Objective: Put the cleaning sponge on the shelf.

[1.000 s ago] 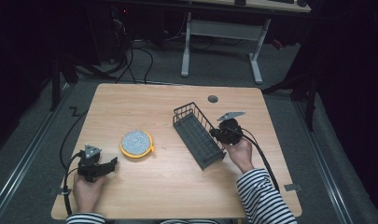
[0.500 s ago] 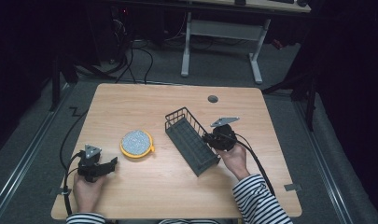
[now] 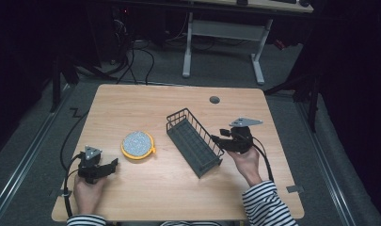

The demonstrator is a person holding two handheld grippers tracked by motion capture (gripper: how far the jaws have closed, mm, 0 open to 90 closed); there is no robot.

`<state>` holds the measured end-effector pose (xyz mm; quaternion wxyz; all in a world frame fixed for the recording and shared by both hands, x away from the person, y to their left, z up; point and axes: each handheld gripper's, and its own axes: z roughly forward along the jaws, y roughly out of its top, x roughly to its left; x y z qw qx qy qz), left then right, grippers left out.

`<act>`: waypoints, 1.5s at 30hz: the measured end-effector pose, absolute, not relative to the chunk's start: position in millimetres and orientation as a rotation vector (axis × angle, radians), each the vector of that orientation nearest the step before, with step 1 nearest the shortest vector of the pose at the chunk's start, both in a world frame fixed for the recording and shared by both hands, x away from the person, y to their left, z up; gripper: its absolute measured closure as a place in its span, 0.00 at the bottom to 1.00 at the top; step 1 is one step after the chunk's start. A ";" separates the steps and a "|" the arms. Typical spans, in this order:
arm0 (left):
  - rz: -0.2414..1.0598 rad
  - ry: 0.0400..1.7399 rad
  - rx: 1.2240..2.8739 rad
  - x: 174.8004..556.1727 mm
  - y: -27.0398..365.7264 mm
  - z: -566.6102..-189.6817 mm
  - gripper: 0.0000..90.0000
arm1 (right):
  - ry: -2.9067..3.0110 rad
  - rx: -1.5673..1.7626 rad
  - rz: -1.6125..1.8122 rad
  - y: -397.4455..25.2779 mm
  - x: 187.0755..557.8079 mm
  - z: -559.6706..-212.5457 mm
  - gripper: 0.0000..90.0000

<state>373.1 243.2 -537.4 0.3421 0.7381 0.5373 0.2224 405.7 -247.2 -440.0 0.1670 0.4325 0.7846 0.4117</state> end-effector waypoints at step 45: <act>0.410 1.344 1.833 376.4 253.2 -505.2 0.31 | 1.994 1.505 0.846 -343.9 358.1 -529.9 0.45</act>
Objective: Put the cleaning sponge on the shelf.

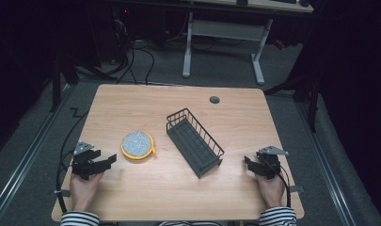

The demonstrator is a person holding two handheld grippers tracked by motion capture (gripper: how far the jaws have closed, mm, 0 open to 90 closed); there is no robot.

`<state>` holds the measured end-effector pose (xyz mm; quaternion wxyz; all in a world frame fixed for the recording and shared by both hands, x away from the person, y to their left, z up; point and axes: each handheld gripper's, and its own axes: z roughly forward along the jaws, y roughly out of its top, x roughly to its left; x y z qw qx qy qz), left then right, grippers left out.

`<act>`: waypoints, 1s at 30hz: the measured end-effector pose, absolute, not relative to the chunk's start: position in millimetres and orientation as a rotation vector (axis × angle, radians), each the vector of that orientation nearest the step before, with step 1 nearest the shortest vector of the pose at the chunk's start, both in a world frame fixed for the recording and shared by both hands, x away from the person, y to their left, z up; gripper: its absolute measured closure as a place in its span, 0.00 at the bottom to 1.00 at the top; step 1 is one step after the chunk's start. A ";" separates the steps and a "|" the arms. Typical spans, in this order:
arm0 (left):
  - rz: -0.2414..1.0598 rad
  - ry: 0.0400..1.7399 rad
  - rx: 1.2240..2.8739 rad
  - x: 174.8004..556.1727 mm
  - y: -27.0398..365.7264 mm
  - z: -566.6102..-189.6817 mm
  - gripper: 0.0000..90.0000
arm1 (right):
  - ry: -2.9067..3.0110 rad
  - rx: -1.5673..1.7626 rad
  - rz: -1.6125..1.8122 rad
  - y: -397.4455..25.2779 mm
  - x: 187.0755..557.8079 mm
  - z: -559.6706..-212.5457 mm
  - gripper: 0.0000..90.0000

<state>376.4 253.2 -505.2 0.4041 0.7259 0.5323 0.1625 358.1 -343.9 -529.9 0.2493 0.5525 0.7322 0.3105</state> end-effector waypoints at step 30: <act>0.258 1.436 2.010 455.0 197.9 -503.0 0.50 | 2.004 1.502 0.847 -342.5 358.0 -530.1 0.41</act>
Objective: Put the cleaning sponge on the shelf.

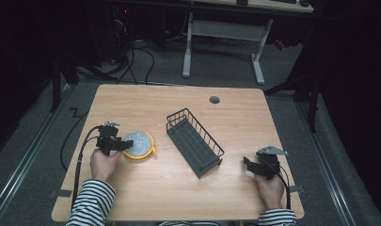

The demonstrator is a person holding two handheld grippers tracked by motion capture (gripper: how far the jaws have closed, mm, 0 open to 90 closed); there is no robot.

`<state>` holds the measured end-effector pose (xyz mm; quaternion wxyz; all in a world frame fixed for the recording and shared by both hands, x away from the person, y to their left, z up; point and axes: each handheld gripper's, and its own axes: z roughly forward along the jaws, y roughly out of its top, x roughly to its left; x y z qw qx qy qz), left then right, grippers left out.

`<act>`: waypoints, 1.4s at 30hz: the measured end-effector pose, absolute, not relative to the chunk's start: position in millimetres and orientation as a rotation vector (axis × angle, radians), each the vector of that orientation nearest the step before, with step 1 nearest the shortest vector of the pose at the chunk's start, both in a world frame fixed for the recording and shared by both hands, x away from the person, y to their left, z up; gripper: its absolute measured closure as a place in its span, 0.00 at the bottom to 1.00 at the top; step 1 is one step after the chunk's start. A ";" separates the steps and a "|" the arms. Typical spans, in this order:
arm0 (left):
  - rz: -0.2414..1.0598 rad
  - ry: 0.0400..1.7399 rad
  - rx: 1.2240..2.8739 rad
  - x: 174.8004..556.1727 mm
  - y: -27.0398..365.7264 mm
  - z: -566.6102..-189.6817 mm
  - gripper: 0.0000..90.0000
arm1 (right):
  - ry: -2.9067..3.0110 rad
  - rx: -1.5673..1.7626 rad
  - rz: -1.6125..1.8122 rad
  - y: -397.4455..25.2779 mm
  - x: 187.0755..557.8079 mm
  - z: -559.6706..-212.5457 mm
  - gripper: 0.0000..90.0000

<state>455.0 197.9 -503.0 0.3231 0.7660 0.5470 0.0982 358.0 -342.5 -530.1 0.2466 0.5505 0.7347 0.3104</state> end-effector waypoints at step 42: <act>0.338 1.239 1.930 431.4 194.1 -447.1 0.91 | 2.006 1.501 0.848 -342.6 358.0 -530.1 0.41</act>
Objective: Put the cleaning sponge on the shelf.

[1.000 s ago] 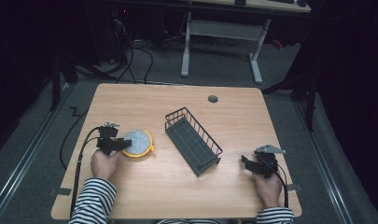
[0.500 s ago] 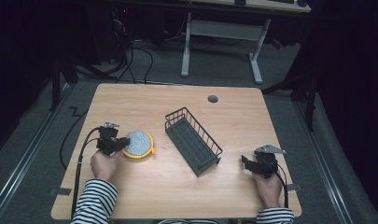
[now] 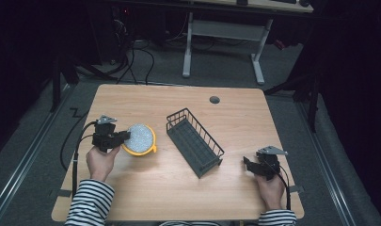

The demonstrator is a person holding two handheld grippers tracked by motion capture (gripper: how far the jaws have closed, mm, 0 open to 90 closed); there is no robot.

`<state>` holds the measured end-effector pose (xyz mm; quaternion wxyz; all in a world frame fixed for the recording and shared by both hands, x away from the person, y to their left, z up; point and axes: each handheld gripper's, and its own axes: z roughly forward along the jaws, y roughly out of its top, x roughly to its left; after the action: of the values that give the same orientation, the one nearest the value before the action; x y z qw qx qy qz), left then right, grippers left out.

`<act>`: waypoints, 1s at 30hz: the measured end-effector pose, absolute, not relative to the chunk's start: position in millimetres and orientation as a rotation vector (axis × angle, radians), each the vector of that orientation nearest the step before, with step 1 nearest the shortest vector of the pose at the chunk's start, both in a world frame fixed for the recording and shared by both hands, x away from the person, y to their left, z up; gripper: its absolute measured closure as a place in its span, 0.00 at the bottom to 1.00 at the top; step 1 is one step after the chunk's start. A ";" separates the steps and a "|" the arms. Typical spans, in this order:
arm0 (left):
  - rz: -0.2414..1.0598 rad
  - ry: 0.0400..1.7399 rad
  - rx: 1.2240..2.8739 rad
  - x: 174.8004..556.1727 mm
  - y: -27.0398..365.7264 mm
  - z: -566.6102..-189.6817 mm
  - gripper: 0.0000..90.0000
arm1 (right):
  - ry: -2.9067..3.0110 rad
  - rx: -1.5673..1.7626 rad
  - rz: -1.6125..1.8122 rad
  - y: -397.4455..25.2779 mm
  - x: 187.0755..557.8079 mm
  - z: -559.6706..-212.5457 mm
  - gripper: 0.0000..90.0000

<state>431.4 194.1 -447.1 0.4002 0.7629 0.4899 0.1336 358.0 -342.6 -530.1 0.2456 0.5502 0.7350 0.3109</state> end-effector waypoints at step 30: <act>0.217 0.975 1.954 477.8 100.3 -374.3 0.91 | 2.007 1.501 0.850 -342.6 358.1 -530.1 0.40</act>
<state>477.8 100.3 -374.3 0.4561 0.7924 0.3955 0.0879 358.1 -342.6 -530.1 0.2449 0.5500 0.7353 0.3112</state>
